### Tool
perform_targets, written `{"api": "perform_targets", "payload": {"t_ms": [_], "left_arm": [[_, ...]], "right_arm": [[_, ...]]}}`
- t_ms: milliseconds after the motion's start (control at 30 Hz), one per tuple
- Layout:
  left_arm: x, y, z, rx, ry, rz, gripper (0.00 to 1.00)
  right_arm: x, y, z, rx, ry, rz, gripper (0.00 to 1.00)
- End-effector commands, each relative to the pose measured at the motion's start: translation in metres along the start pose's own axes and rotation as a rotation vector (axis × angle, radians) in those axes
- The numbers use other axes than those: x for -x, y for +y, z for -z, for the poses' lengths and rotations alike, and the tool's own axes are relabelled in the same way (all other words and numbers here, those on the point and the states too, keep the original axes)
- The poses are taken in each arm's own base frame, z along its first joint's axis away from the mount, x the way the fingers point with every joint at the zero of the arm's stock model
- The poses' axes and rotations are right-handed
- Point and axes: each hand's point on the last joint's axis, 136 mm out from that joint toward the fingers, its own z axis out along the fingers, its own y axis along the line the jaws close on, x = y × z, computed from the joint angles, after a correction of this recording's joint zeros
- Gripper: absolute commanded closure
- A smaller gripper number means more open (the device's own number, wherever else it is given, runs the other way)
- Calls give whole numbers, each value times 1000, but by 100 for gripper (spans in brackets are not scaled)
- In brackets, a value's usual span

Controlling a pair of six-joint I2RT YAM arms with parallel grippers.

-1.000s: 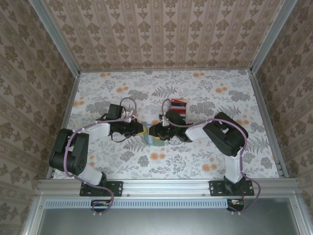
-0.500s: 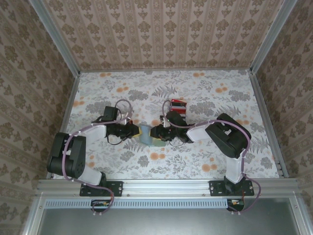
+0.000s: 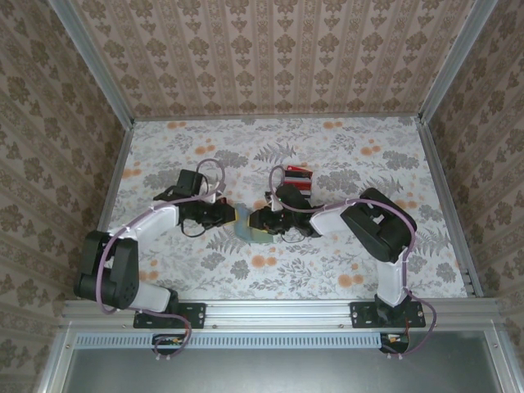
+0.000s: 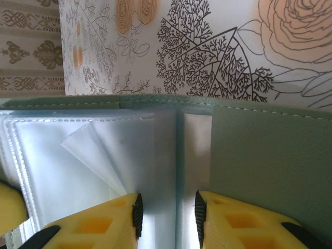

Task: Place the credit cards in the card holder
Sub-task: Open the card holder at the center of the table.

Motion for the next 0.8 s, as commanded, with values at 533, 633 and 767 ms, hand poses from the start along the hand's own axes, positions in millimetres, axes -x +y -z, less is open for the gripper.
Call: {"api": "perform_targets", "payload": {"t_ms": [533, 633, 767], "left_arm": [[7, 17, 0, 198, 22, -43, 100], [7, 13, -3, 178, 24, -42, 100], [6, 13, -5, 174, 28, -39, 100]], "right_arm": [[-13, 4, 15, -101, 78, 70, 39], [-11, 16, 5, -55, 86, 80, 36], [-8, 27, -3, -13, 85, 91, 31]]}}
